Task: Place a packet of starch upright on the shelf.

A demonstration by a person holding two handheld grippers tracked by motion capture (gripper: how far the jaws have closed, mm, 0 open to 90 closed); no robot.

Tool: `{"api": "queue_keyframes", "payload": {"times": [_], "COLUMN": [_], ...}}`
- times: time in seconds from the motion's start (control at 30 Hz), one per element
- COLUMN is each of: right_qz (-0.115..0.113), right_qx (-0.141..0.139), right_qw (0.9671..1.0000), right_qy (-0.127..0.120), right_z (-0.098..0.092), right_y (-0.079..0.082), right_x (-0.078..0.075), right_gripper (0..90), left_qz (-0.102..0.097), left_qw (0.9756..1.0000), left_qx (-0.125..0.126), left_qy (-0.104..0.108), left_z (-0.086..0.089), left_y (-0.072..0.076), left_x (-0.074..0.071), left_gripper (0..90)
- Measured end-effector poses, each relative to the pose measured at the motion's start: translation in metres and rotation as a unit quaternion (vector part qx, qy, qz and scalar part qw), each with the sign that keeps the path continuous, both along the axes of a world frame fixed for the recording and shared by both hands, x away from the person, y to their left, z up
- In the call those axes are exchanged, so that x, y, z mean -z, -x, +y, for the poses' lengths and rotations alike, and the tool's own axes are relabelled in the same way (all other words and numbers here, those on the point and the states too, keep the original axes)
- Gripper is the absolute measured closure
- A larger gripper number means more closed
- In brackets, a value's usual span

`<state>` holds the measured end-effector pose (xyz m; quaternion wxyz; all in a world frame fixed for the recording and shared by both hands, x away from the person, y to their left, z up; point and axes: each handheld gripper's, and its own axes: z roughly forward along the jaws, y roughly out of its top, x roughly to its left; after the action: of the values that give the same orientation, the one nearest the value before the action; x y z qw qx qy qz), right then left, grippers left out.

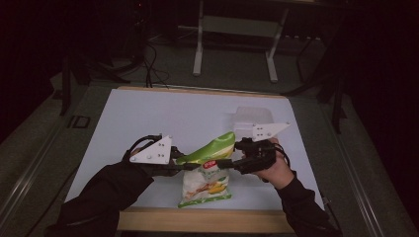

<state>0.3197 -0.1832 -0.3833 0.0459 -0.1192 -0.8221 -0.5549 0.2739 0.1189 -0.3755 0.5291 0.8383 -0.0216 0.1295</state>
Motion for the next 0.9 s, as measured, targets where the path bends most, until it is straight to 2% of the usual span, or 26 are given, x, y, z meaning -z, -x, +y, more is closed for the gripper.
{"api": "queue_keyframes", "payload": {"times": [0.1,0.2,0.3,0.33,0.47,0.6,0.73,0.9], "right_qz": [-0.012,-0.009,-0.010,-0.003,-0.004,-0.011,-0.021,-0.041], "right_qx": [-0.009,-0.013,-0.017,-0.020,-0.018,-0.004,-0.004,-0.002], "right_qw": [0.9997,0.9993,0.9991,0.9992,0.9994,0.9991,0.9986,0.9981], "right_qy": [0.019,0.034,0.037,0.035,0.030,0.041,0.049,0.047], "right_z": [0.001,0.002,0.003,0.003,0.003,0.005,0.006,0.006], "right_y": [0.001,0.002,0.002,0.002,0.003,0.006,0.007,0.010], "right_x": [0.001,0.003,0.004,0.005,0.004,-0.001,-0.008,-0.020], "right_gripper": [49.6,55.6,67.8,71.9,81.1,82.4,82.9,83.1], "left_qz": [0.000,0.003,0.007,0.007,0.016,0.020,0.018,0.039], "left_qw": [1.0000,1.0000,1.0000,1.0000,0.9998,0.9997,0.9996,0.9983], "left_qx": [-0.002,-0.005,-0.005,-0.005,-0.009,-0.012,-0.015,-0.018], "left_qy": [-0.001,-0.003,0.001,0.002,0.006,0.007,0.018,0.039], "left_z": [0.000,0.000,0.001,0.001,0.004,0.006,0.007,0.009], "left_y": [0.000,-0.001,-0.002,-0.003,-0.006,-0.009,-0.009,-0.011], "left_x": [0.001,0.002,0.003,0.003,0.004,0.006,0.005,0.001], "left_gripper": [83.8,83.9,83.9,83.8,83.6,83.1,81.8,75.3]}}
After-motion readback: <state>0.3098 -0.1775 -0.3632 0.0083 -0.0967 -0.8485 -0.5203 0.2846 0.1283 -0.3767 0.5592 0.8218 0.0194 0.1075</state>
